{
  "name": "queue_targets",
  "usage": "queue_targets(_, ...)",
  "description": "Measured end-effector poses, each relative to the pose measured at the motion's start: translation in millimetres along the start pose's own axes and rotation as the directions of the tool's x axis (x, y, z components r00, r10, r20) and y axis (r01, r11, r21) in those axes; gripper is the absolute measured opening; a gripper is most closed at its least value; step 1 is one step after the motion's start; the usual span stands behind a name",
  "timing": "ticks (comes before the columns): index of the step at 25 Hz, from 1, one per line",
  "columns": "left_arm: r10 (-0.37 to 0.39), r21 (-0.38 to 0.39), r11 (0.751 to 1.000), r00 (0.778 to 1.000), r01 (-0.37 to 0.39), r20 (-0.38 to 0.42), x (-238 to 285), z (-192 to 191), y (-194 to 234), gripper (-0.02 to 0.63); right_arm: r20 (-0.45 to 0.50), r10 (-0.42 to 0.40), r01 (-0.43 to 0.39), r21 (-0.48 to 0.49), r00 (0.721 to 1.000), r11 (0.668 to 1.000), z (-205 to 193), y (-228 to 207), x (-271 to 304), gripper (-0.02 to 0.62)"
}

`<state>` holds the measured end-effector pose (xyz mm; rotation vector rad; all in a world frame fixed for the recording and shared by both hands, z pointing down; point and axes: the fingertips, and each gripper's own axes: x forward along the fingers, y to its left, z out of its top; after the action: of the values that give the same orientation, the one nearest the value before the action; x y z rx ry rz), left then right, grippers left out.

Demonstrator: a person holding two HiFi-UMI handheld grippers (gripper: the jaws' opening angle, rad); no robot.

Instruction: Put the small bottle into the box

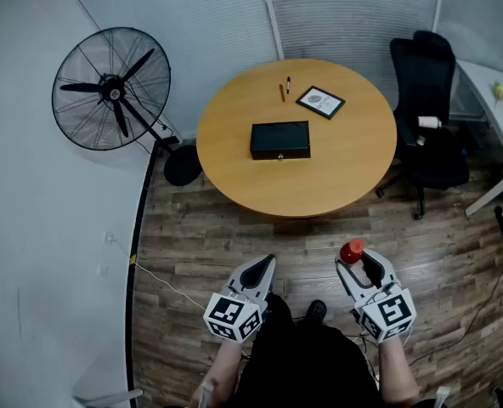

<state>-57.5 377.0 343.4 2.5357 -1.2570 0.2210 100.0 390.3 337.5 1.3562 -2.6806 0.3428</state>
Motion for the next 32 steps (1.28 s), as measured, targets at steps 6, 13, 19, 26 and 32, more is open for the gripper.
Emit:
queue_targets(6, 0.001, 0.004, 1.000, 1.000, -0.001, 0.000, 2, -2, -5, -0.005, 0.007, 0.011, -0.011, 0.001, 1.000, 1.000, 0, 3, -3, 0.201)
queue_targets(13, 0.014, 0.003, 1.000, 1.000, -0.014, -0.017, -1, -8, -8, -0.005, 0.011, 0.006, -0.007, 0.076, 1.000, 0.997, -6, -4, -6, 0.204)
queue_targets(19, 0.029, -0.004, 1.000, 0.999, -0.029, -0.030, -4, -13, -6, -0.005, 0.012, 0.020, -0.021, 0.089, 1.000, 0.996, -8, -5, -8, 0.204)
queue_targets(26, 0.027, -0.017, 0.999, 0.999, -0.028, -0.045, 5, -16, 2, -0.005, -0.009, 0.040, -0.039, 0.100, 0.999, 0.994, -10, -6, 5, 0.206)
queue_targets(32, 0.012, -0.018, 1.000, 0.999, -0.012, -0.050, 21, -10, 19, -0.005, -0.033, 0.041, -0.037, 0.108, 0.999, 0.993, -8, -12, 29, 0.206)
